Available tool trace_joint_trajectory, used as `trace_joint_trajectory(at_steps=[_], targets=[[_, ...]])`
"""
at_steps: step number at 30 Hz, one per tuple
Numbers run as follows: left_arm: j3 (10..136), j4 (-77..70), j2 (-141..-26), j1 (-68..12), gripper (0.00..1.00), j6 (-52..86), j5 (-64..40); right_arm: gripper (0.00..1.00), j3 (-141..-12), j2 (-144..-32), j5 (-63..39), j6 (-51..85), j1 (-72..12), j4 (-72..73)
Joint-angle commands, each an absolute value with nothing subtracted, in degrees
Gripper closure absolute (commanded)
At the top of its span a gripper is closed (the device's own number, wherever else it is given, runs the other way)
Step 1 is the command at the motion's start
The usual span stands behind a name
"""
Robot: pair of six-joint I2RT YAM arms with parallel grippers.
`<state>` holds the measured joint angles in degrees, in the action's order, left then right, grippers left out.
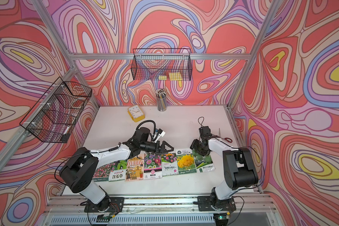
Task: Arrange the seed packets in a row
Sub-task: Place the seed packet at the center of the board.
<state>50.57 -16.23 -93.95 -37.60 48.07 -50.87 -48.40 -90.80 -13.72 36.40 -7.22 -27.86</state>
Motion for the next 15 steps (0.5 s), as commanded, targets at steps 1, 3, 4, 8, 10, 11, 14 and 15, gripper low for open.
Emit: trace_joint_trajectory(at_steps=[1, 3, 4, 8, 10, 11, 14, 15], targets=[[52.29, -15.11, -93.75, -37.97, 0.01, 46.37, -50.35, 0.36, -48.95, -88.33, -15.42, 37.35, -7.56, -29.57], [53.41, -10.87, -92.57, -37.99, 0.01, 43.92, -48.58, 0.35, -50.72, -86.15, -14.50, 37.07, -7.62, -30.88], [54.46, -7.64, -91.71, -37.93, 0.01, 41.95, -47.01, 0.32, -51.94, -85.00, -13.96, 36.68, -7.60, -31.62], [62.23, 10.63, -89.43, -37.82, 0.01, 32.19, -36.26, 0.11, -57.43, -83.78, -11.05, 33.33, -7.57, -34.03], [67.41, 20.34, -89.00, -36.88, 0.01, 28.02, -32.03, 0.06, -60.16, -84.98, -9.47, 31.85, -7.59, -34.86], [69.37, 23.28, -88.83, -36.01, 0.01, 27.04, -30.48, 0.05, -61.51, -85.49, -8.54, 31.46, -7.56, -35.33], [74.65, 32.43, -87.31, -32.20, 0.01, 24.46, -25.37, 0.05, -64.64, -85.87, -3.09, 30.54, -7.64, -36.96], [75.78, 35.17, -86.39, -30.69, 0.01, 23.82, -23.49, 0.04, -65.17, -85.45, -0.46, 29.89, -7.56, -37.17]])
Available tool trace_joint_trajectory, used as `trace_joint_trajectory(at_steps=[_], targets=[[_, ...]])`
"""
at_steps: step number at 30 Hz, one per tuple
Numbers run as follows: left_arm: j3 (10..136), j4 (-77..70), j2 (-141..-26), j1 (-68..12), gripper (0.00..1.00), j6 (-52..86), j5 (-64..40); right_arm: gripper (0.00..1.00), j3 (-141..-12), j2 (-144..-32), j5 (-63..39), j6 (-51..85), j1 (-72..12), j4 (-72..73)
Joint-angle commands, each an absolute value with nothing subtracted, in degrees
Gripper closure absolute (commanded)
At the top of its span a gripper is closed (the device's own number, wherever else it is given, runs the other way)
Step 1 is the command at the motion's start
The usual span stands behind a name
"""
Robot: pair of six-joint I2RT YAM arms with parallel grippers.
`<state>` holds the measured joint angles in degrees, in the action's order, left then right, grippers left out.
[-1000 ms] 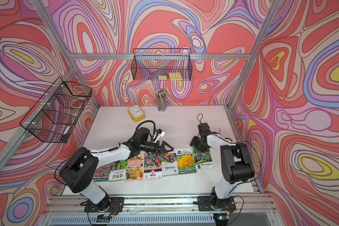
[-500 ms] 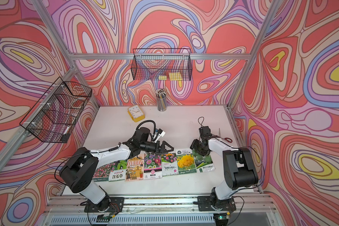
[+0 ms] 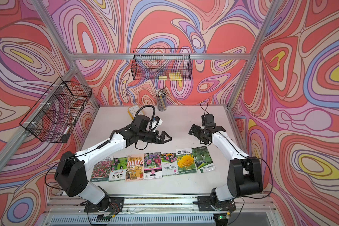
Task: Arrange the seed packets in a row
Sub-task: Place the seed packet at the center of the board, then adjust the seed packet at the center of the board.
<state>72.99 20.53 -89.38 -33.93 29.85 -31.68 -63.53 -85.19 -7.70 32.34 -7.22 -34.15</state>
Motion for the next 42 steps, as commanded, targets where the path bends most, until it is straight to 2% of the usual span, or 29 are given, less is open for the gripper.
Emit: trace_joint_trajectory(at_steps=[1, 6, 9, 11, 14, 17, 23, 35, 42], targets=[[76.73, 37.27, -85.27, -29.15, 0.01, 22.84, -21.81, 0.04, -65.54, -85.00, 2.13, 28.98, -7.56, -37.13], [76.74, 41.37, -78.89, -22.65, 0.01, 18.80, -10.24, 0.02, -64.98, -83.61, 13.41, 23.43, -7.48, -33.48], [76.24, 42.20, -76.21, -18.17, 0.01, 19.94, -10.79, 0.02, -66.88, -87.14, 16.36, 24.43, -6.37, -39.25], [75.56, 42.63, -75.15, -16.43, 0.01, 21.05, -12.79, 0.02, -65.03, -89.11, 12.97, 25.65, -3.67, -39.68], [72.77, 41.30, -73.63, -15.93, 0.01, 22.52, -13.16, 0.02, -60.62, -91.86, -0.51, 27.62, 4.08, -36.78], [70.51, 39.48, -73.14, -15.78, 0.01, 24.33, -15.63, 0.02, -57.20, -93.20, -4.75, 28.91, 7.14, -34.20], [67.73, 37.22, -72.65, -15.82, 0.01, 25.92, -18.13, 0.02, -51.46, -93.16, -6.20, 32.90, 8.38, -32.54], [65.21, 34.44, -72.43, -15.78, 0.01, 25.23, -19.60, 0.02, -37.33, -85.20, -15.07, 43.06, 10.10, -26.13], [65.36, 33.49, -72.33, -15.73, 0.01, 26.00, -20.28, 0.02, -35.19, -78.36, -12.91, 44.18, 10.03, -30.45]])
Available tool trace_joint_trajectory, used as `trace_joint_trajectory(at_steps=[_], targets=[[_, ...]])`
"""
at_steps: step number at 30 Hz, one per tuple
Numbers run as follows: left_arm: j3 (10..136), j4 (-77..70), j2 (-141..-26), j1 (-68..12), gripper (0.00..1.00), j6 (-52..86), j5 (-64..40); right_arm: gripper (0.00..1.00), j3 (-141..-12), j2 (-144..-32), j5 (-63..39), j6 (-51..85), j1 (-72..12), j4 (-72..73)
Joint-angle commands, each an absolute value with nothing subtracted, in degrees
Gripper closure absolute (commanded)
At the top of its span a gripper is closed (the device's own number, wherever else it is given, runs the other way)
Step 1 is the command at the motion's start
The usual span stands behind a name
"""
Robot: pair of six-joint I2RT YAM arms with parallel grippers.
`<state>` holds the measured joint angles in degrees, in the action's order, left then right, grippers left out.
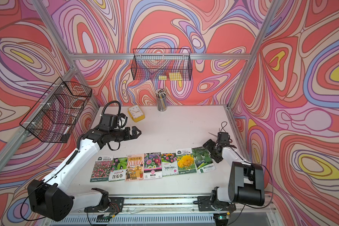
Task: Arrange the seed packets in a row
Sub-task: Adjust the seed packet at the center of the board, then reset both arms
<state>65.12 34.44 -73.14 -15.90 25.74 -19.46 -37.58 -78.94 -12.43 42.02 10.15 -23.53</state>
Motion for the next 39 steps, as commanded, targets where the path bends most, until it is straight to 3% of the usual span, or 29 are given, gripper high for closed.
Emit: trace_joint_trajectory(at_steps=[1, 16, 24, 30, 34, 39], targets=[[65.40, 33.41, -72.27, -15.72, 0.01, 26.23, -20.35, 0.02, -34.93, -77.76, -12.63, 44.21, 10.06, -30.94], [65.11, 32.78, -72.15, -15.73, 0.01, 26.90, -21.04, 0.02, -32.37, -73.68, -15.17, 44.79, 10.09, -32.26], [65.22, 33.71, -74.42, -14.24, 0.01, 21.54, -11.33, 0.02, -45.09, -75.46, -3.21, 37.81, 10.03, -35.89], [61.47, 27.08, -79.89, -4.50, 0.01, 18.09, -7.86, 0.02, -49.69, -76.89, -1.25, 32.86, 7.32, -20.04], [54.63, 17.17, -80.73, 0.93, 0.01, 11.88, -1.47, 0.02, -48.89, -77.42, 9.98, 21.92, -1.62, -8.31], [45.18, 2.92, -82.78, 3.58, 0.01, 7.14, 8.00, 0.02, -48.77, -83.35, 16.33, 15.65, -3.08, -5.12]])
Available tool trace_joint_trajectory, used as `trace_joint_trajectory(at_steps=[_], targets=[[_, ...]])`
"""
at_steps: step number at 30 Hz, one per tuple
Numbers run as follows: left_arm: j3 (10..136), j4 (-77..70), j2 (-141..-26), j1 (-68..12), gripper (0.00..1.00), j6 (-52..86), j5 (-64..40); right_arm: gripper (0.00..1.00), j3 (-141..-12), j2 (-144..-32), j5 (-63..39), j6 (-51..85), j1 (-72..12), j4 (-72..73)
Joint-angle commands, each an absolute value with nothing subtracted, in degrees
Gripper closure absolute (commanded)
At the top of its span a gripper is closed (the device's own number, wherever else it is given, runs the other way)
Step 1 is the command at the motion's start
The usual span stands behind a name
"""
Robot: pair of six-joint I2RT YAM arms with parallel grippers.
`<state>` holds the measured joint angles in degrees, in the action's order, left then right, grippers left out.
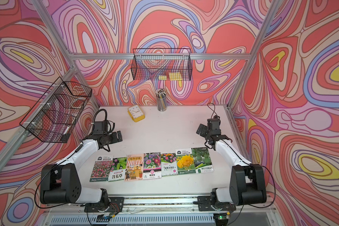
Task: Arrange the seed packets in a row
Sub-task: Reset both arms
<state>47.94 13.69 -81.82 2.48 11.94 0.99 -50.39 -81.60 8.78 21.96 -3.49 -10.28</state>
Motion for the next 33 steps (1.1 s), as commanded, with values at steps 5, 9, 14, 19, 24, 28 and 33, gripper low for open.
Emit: trace_joint_trajectory(at_steps=[5, 9, 14, 19, 24, 28, 33], targets=[[36.92, -15.14, -80.83, 3.94, 0.01, 5.72, 6.21, 0.03, -34.90, -78.18, 23.83, 12.39, -3.17, 15.53], [31.07, -29.13, -81.14, 3.91, 0.01, 6.23, 2.68, 0.03, -27.26, -79.10, 22.59, 9.75, -3.14, 32.44], [25.42, -39.85, -84.40, 2.98, 0.01, 3.57, -3.24, 0.03, -24.25, -86.45, 21.20, 6.73, -3.32, 46.42], [22.51, -48.31, -87.80, 1.06, 0.01, 1.05, -3.62, 0.02, -24.12, -97.27, 14.33, 1.05, -3.47, 59.95], [22.19, -49.18, -88.14, 1.05, 0.00, 1.03, -3.89, 0.02, -25.74, -97.95, 11.94, 0.92, -3.22, 56.94], [21.94, -49.54, -88.13, 0.63, 0.01, 0.64, -3.01, 0.02, -26.36, -98.13, 11.07, 1.54, -2.56, 56.12], [22.02, -49.22, -87.99, 0.62, 0.01, 0.66, -3.15, 0.02, -26.46, -98.00, 10.88, 1.93, -2.03, 55.64]])
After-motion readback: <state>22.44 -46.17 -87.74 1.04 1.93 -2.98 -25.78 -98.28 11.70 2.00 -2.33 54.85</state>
